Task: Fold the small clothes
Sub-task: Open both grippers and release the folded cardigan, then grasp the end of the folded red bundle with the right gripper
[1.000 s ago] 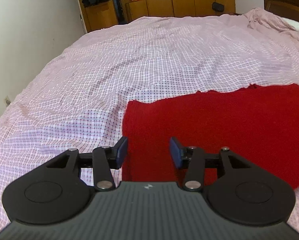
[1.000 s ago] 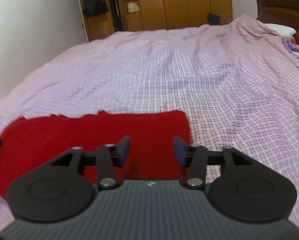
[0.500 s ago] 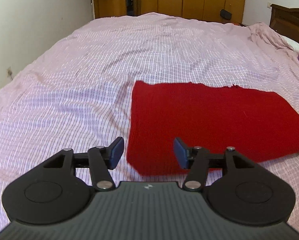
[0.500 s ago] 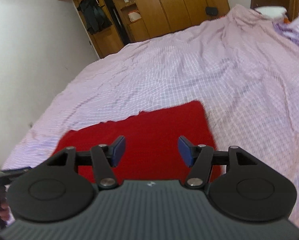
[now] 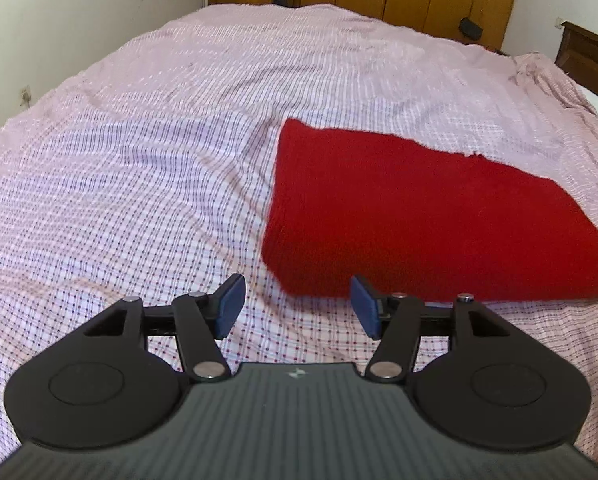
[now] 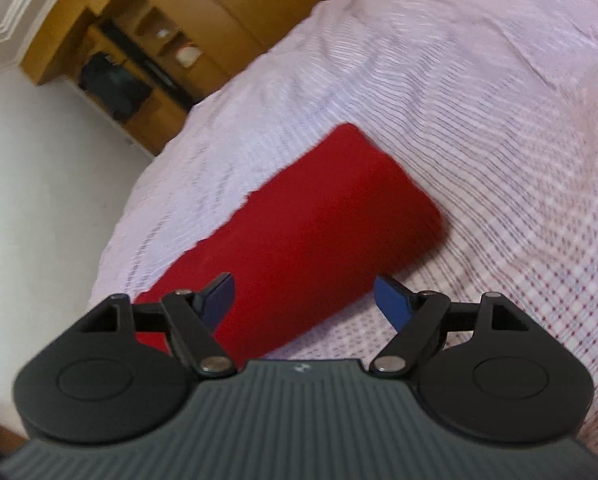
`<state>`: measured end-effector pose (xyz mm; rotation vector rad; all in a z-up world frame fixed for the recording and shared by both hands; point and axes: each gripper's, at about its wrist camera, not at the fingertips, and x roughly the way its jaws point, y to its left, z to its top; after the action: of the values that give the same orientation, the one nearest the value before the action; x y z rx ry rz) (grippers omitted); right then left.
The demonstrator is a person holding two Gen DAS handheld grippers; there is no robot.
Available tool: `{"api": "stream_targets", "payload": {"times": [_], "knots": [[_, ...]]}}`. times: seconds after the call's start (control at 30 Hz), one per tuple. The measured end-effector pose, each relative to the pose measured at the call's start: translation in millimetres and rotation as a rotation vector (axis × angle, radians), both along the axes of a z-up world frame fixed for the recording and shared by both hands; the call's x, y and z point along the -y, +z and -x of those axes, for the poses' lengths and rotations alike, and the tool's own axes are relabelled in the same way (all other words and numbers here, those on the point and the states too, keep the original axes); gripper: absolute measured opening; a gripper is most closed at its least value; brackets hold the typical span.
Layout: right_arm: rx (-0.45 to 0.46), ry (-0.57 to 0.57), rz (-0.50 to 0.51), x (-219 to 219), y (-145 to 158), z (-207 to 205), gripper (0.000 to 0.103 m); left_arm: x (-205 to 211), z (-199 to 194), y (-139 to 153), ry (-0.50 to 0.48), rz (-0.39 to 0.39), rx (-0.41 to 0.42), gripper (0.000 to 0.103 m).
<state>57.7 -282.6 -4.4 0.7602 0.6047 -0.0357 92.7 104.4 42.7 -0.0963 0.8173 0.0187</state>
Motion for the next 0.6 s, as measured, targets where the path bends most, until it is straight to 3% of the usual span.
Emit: {"api": "stream_targets", "payload": {"times": [0.2, 0.6], "knots": [[-0.034, -0.057, -0.052, 7.1, -32.3, -10.8, 0.078, 2.3, -10.4, -17.5, 0.005, 0.017, -0.059, 0.064], [0.043, -0.082, -0.144, 20.8, -55.7, -34.9, 0.077, 9.5, -27.9, -36.7, 0.03, 0.001, -0.099, 0.064]]}}
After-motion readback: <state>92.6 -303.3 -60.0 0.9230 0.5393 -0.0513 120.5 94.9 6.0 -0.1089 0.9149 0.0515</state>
